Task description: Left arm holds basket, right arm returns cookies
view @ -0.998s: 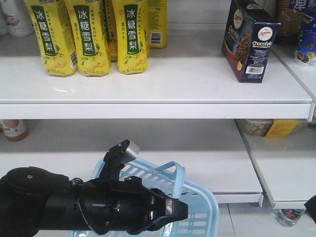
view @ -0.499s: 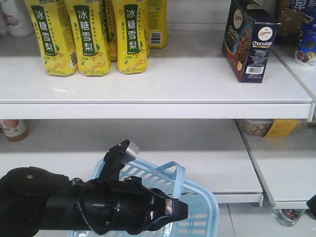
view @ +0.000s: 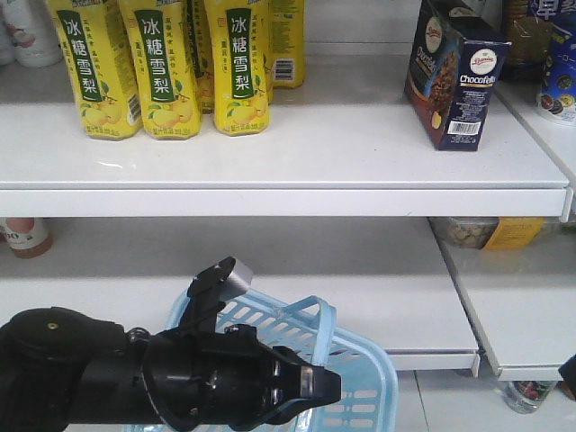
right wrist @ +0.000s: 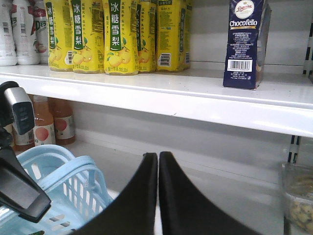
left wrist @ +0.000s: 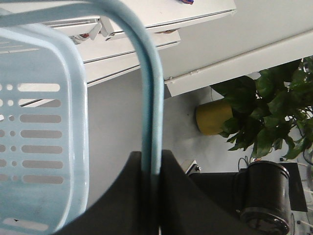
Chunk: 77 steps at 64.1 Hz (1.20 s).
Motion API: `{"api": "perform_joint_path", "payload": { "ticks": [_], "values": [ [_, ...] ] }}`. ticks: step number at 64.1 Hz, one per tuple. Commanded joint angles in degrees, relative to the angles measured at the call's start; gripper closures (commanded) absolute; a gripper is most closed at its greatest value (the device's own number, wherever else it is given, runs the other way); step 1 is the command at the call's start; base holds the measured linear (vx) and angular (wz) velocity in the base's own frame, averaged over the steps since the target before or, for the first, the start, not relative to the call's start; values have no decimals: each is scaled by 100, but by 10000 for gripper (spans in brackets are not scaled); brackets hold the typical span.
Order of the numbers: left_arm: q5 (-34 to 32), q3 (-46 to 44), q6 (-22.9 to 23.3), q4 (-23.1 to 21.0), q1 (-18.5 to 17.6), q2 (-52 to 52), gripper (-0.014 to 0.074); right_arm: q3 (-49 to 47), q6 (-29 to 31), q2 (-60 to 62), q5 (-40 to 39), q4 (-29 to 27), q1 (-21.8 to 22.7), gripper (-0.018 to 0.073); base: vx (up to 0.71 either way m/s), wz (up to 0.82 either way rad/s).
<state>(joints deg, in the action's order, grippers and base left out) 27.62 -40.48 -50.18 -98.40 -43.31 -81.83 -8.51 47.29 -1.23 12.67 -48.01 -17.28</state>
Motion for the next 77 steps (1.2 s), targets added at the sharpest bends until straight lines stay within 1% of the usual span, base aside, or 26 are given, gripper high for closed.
{"api": "perform_joint_path", "payload": {
  "ticks": [1, 12, 19, 21, 25, 31, 34, 35, 38, 39, 40, 41, 43, 44, 45, 46, 49, 50, 53, 54, 56, 59, 61, 65, 72, 77],
  "values": [
    [-128, 28, -107, -348, -143, 478, 603, -163, -3, -83, -273, -32, 14, 567, 0, 0],
    [-882, 781, -107, -339, -621, 1256, 603, -163, -3, -83, -271, -39, 14, 567, 0, 0],
    [-1217, 1275, -107, -266, -751, 1745, 603, -163, -3, -83, -271, -39, 14, 567, 0, 0],
    [-1245, 1388, -107, -108, -751, 1906, 603, -163, -3, -83, -271, -39, 14, 567, 0, 0],
    [-1257, 1553, -107, 422, -751, 2195, 603, -163, -3, -83, -271, -39, 14, 567, 0, 0],
    [-1257, 1826, -43, 1527, -751, 2769, 603, -163, -3, -83, -271, -39, 14, 567, 0, 0],
    [-1273, 1919, 208, 2045, -751, 3166, 603, -163, -3, -83, -271, -39, 14, 567, 0, 0],
    [-1294, 1956, 376, 2281, -751, 3265, 603, -163, -3, -83, -271, -39, 14, 567, 0, 0],
    [-1379, 2011, 824, 2775, -751, 3619, 603, -163, -3, -83, -271, -39, 14, 567, 0, 0],
    [-1422, 2034, 1083, 3031, -751, 3765, 603, -163, -3, -83, -271, -39, 14, 567, 0, 0],
    [-1448, 2052, 1271, 3207, -751, 3859, 603, -163, -3, -83, -271, -39, 14, 567, 0, 0],
    [-1474, 2080, 1565, 3397, -751, 3952, 603, -163, -3, -83, -271, -39, 14, 567, 0, 0],
    [-1551, 2117, 2082, 3881, -751, 4174, 603, -163, -3, -83, -271, -39, 14, 567, 0, 0],
    [-1576, 2145, 2289, 4195, -751, 4256, 603, -163, -3, -83, -271, -39, 14, 567, 0, 0],
    [-1608, 2169, 2500, 4394, -751, 4340, 603, -163, -3, -83, -271, -39, 14, 567, 0, 0],
    [-1638, 2192, 2816, 4705, -751, 4458, 603, -163, -3, -83, -271, -39, 14, 567, 0, 0],
    [-1700, 2289, 3421, 5309, -751, 4715, 603, -163, -3, -83, -271, -39, 14, 567, 0, 0],
    [-1725, 2335, 3704, 5600, -751, 4784, 603, -163, -3, -83, -271, -39, 14, 567, 0, 0],
    [-1755, 2434, 4217, 6167, -751, 5010, 603, -163, -3, -83, -271, -39, 14, 567, 0, 0],
    [-1770, 2481, 4441, 6434, -751, 5098, 603, -163, -3, -83, -271, -39, 14, 567, 0, 0],
    [-1792, 2545, 4768, 6754, -751, 5213, 603, -163, -3, -83, -271, -39, 14, 567, 0, 0],
    [-1883, 2665, 5136, 7276, -751, 5402, 603, -163, -3, -83, -271, -39, 14, 567, 0, 0],
    [-1990, 2766, 5300, 7535, -751, 5525, 603, -163, -3, -83, -271, -39, 14, 567, 0, 0],
    [-2355, 3000, 5416, 7822, -751, 5725, 603, -163, -3, -83, -271, -39, 14, 567, 0, 0],
    [-3139, 3469, 5416, 7944, -738, 6082, 603, -163, -3, -83, -271, -39, 14, 567, 0, 0],
    [-3412, 3745, 5416, 7968, -624, 6371, 603, -163, -3, -83, -271, -39, 14, 567, 0, 0]
  ]
}}
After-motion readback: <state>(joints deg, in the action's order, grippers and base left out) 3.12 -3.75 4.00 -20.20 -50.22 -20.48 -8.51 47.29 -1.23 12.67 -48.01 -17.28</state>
